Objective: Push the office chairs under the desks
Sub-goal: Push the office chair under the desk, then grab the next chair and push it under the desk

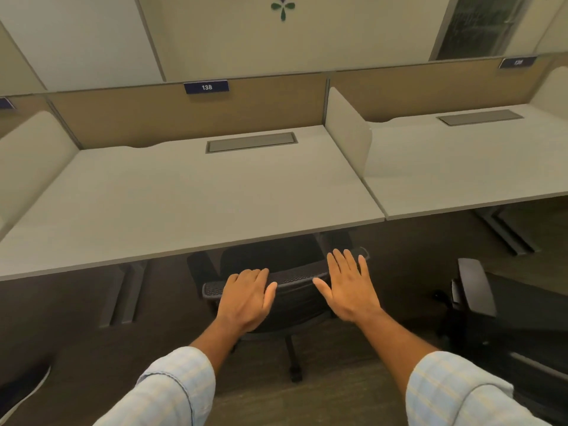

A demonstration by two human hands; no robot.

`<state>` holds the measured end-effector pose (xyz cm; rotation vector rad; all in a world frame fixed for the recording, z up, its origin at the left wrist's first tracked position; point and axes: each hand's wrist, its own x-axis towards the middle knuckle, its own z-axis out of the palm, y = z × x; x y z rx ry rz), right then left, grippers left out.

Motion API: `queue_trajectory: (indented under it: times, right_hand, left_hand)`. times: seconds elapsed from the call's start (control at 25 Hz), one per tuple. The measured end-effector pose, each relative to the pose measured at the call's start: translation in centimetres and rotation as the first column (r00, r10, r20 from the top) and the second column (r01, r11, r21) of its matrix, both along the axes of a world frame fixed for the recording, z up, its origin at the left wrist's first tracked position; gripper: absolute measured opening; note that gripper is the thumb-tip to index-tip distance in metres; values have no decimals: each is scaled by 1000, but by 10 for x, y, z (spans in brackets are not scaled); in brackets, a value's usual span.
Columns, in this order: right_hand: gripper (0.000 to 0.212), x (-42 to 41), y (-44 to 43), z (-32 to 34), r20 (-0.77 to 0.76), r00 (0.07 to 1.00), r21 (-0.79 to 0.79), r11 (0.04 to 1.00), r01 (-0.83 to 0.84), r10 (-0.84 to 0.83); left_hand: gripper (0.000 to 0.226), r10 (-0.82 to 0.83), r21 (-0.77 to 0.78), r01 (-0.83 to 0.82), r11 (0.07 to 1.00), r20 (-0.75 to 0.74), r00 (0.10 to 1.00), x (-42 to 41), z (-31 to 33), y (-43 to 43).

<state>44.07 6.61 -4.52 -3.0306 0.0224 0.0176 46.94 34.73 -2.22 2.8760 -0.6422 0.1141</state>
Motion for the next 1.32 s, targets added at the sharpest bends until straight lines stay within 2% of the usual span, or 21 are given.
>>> queue_trajectory:
  times: [0.24, 0.4, 0.56, 0.92, 1.32]
  right_hand:
    - [92, -68, 9, -9, 23, 999, 19, 999, 42, -42]
    - [92, -121, -8, -11, 66, 986, 25, 989, 149, -150]
    - [94, -177, -32, -5, 44, 956, 25, 957, 290, -291]
    - [93, -308, -119, 18, 81, 810, 30, 814, 580, -581]
    - [89, -435, -267, 33, 92, 724, 24, 729, 685, -683]
  left_hand:
    - [84, -142, 52, 141, 989, 25, 990, -43, -17, -42]
    - [85, -259, 67, 255, 965, 68, 963, -70, -22, -69]
    - [88, -362, 84, 357, 930, 47, 931, -95, -20, -106]
    - [89, -589, 62, 586, 808, 63, 806, -173, 1, -235]
    - [89, -674, 63, 671, 739, 106, 731, -282, 16, -402]
